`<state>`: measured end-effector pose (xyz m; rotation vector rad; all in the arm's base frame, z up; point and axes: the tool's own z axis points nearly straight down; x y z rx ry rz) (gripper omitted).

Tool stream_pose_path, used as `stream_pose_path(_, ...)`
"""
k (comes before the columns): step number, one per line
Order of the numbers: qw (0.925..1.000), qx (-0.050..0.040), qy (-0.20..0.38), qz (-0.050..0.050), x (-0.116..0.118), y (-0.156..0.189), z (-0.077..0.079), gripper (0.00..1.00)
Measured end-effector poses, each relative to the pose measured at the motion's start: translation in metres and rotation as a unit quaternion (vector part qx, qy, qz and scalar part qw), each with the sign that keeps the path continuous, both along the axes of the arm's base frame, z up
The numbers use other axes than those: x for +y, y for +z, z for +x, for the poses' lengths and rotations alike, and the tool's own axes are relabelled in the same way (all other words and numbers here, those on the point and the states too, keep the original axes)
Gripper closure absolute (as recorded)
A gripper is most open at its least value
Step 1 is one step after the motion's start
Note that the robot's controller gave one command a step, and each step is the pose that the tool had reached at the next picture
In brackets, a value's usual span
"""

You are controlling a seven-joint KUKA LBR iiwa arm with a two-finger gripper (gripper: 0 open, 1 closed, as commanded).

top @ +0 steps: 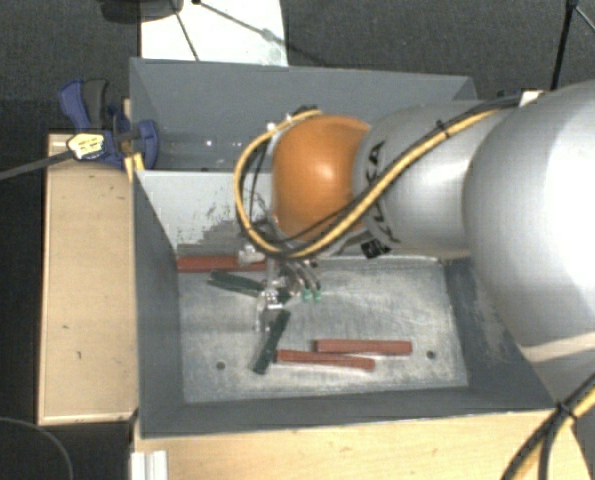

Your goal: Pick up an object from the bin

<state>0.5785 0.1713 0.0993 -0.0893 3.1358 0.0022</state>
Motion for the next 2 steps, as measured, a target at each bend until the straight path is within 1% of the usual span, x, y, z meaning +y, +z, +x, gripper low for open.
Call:
stream_pose_path(1,1.0000,0.0016,0.002,0.000,-0.021,-0.006,0.003,0.00)
stream_pose_path(2,0.9995,0.0019,0.033,-0.001,-0.066,0.004,-0.005,0.00)
